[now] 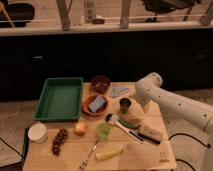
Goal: Stack cups on top of each other
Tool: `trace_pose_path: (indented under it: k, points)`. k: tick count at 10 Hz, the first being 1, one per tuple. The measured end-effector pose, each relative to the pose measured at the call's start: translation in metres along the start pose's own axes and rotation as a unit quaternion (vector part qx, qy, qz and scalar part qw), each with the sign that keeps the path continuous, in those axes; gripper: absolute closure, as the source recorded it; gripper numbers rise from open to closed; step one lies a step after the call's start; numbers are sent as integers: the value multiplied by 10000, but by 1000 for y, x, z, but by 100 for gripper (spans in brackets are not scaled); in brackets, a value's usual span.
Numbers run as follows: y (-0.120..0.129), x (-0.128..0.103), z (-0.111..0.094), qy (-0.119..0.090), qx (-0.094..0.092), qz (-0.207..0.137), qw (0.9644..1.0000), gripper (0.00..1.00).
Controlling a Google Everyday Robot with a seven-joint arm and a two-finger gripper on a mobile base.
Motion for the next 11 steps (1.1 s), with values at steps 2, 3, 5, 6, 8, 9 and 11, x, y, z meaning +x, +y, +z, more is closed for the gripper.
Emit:
trace_pose_path:
  k: [2,3,5,6,8,9,11]
  points:
    - [-3,6,-4,7,45,41,10000,20]
    - [-5,7,-5,-8,63,31,10000,20]
    - [-9,6,-6,-73,79,-58,9999,20]
    - [-15,1,-7,-156,94,-159,9997,20]
    - [-27,-8,-7,-271,107,-385,9988,20]
    - [-33,-13,-7,-352,111,-526,9979,20]
    - [-38,-18,-8,-470,103,-690,9965,20]
